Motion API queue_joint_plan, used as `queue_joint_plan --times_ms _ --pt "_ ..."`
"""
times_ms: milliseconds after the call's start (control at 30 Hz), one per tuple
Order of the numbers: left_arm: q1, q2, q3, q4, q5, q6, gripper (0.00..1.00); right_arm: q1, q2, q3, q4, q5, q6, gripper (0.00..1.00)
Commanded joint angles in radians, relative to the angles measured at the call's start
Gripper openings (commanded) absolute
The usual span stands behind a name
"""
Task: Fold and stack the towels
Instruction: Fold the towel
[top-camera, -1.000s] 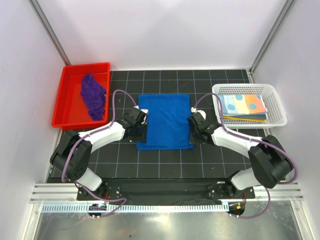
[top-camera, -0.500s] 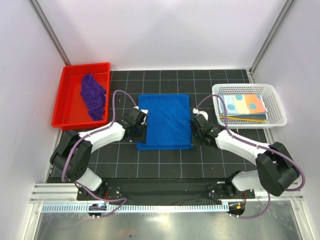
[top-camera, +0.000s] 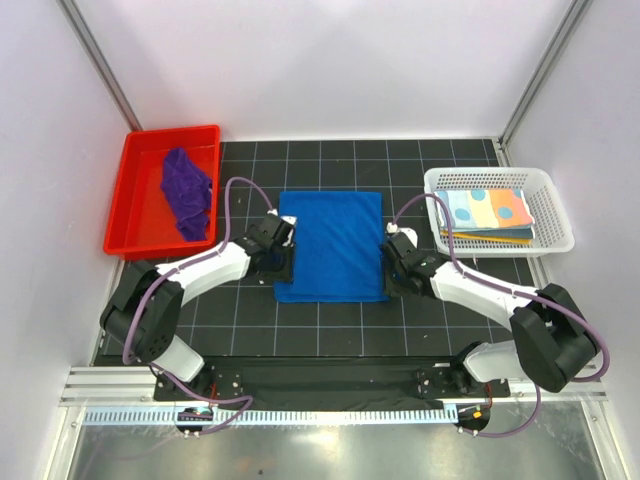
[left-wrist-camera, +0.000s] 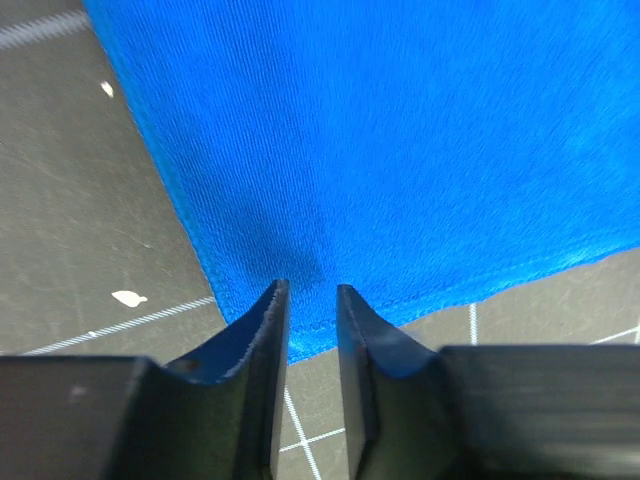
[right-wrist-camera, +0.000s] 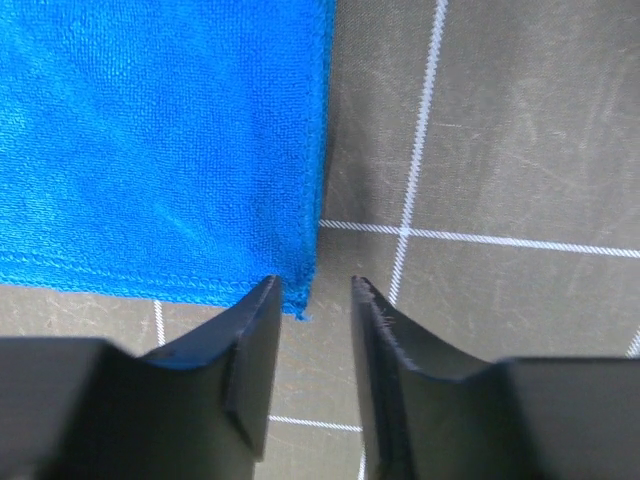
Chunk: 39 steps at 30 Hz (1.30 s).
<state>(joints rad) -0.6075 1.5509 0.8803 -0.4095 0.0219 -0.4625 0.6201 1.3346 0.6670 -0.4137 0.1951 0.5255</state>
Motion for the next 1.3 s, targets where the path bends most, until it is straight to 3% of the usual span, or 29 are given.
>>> queue_joint_plan --times_ms 0,167,333,467,733,1000,1267 --pt "-0.002 -0.041 0.083 -0.006 -0.053 0.018 0.3 0.006 -0.052 0.091 -0.033 0.05 -0.018 0.44" --pt "0.043 0.035 0.274 -0.022 -0.105 0.047 0.39 -0.019 -0.02 0.256 -0.04 0.115 -0.062 0.51" --pt "0.13 0.194 0.462 0.009 -0.102 0.091 0.42 -0.111 0.202 0.464 0.071 0.017 -0.113 0.51" --pt "0.19 0.343 0.638 0.046 -0.025 0.13 0.4 -0.2 0.409 0.633 0.137 -0.179 -0.085 0.4" --pt "0.255 0.549 0.835 0.06 0.088 0.176 0.38 -0.246 0.73 0.96 0.145 -0.302 -0.081 0.34" --pt "0.278 0.708 0.953 0.058 0.098 0.162 0.36 -0.298 0.865 1.045 0.191 -0.329 -0.036 0.31" --pt "0.293 0.762 0.979 0.043 0.058 0.153 0.34 -0.338 0.937 1.051 0.219 -0.355 -0.001 0.29"
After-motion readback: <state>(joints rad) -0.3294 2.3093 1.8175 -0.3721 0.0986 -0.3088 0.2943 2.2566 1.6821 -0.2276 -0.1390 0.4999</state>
